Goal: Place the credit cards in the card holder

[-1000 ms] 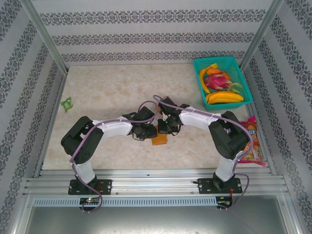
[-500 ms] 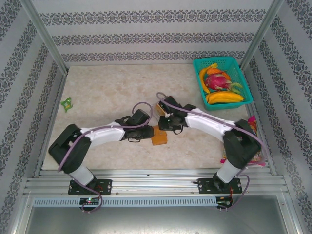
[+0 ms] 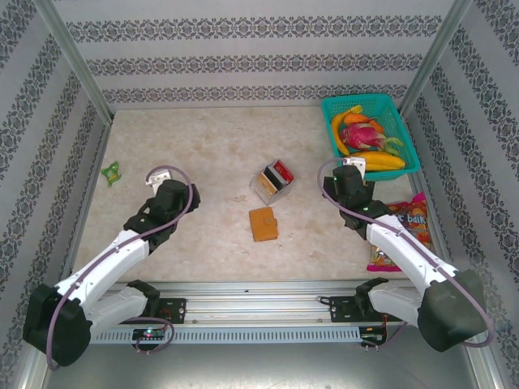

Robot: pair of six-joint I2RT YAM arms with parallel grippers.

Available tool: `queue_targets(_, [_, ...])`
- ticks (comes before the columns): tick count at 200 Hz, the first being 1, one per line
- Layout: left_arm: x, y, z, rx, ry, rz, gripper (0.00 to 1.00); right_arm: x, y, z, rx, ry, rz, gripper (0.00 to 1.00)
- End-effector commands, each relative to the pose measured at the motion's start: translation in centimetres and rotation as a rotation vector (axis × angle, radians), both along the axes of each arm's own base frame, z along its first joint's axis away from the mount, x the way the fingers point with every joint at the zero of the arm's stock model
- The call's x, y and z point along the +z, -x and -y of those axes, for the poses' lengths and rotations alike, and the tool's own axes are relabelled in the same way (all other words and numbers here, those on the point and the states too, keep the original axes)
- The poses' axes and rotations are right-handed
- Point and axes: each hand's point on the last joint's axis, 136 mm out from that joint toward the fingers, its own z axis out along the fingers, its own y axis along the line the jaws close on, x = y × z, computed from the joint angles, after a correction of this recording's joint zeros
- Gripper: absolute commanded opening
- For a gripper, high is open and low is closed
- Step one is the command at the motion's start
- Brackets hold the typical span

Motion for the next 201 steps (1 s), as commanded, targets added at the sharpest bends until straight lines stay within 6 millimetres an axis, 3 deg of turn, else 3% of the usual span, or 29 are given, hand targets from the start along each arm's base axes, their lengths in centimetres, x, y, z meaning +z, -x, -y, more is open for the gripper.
queue_targets(1, [0.4, 0.1, 2.3, -0.153, 0.042, -0.002, 0.85, 2.4, 0.1, -6.3, 0.261, -0.304, 0.004, 0.74])
queue_targets(26, [-2.1, 0.5, 7.1, -0.315, 0.253, -0.102, 0.81, -0.7, 2.4, -13.2, 0.399, -0.662, -0.236, 0.48])
queue_targets(46, [-2.7, 0.5, 11.2, -0.461, 0.408, -0.158, 0.77, -3.7, 4.5, -18.1, 0.485, -0.684, -0.423, 0.32])
queue_targets(58, [-2.7, 0.4, 13.7, -0.533, 0.468, -0.191, 0.76, -5.5, 5.3, -20.1, 0.511, -0.647, -0.503, 0.23])
queue_targets(74, [-4.0, 0.7, 16.0, -0.580, 0.474, -0.290, 0.72, -8.0, 5.7, -20.7, 0.467, -0.613, -0.605, 0.14])
queue_targets(96, [-6.2, 1.1, 18.3, -0.614, 0.455, -0.400, 0.67, -9.7, 6.1, -21.5, 0.463, -0.596, -0.680, 0.07])
queue_targets(169, [-9.3, 1.5, 22.8, -0.678, 0.449, -0.511, 0.62, -11.0, 5.5, -22.6, 0.459, -0.566, -0.743, 0.03])
queue_targets(201, [-10.6, 1.8, 23.5, -0.675, 0.440, -0.549, 0.56, -11.5, 5.8, -22.8, 0.460, -0.561, -0.765, 0.02])
